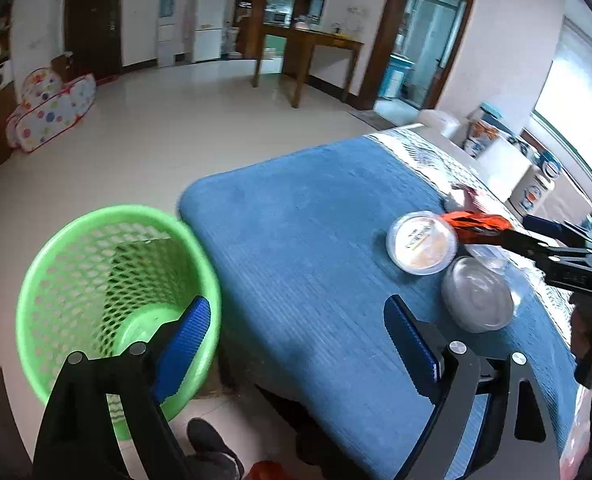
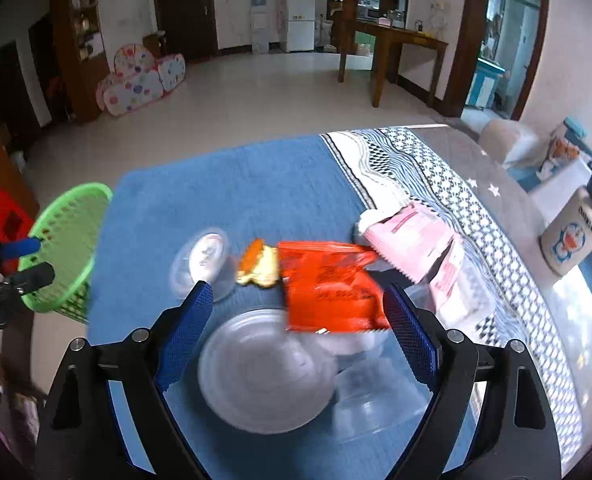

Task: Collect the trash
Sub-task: 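Grasp the orange snack wrapper with the right tool while the left tool grasps the round sealed cup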

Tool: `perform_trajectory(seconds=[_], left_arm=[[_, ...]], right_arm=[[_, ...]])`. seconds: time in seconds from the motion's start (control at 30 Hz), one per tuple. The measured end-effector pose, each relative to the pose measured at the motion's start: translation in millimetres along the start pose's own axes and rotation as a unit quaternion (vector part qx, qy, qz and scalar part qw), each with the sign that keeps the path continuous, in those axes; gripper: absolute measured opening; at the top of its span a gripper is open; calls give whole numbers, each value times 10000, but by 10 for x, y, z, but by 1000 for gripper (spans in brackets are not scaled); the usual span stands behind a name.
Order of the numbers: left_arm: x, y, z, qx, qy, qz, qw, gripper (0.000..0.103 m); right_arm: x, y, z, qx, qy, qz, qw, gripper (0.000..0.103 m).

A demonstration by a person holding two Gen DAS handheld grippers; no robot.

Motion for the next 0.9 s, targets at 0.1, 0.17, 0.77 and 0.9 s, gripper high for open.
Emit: perform_trajectory(seconds=[0.1,0.17,0.77,0.9], left_arm=[[149,101,42,-51,165,-145,9997,87],[243,177,77,-85,296,-220,9993,88],[1016,852,289,-417,1051,-948,9890,91],[1116,998,284,-581,1056,-1116,9864,91]], right_arm=[[58,141,-27,-147,-111,28,9998,86],[92,226,-47,-226,-190,-21,9996,86],[190,111,-78,-46,48,186,9998,60],[201,-19,-51,89,86,224,9997,60]])
Point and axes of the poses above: each gripper's, at about its wrist camera, not at the fingertips, and y roughly the way its jaws point, x to its right, z to its top, the point moved 9 cm from there along y, roughly the way its jaws point
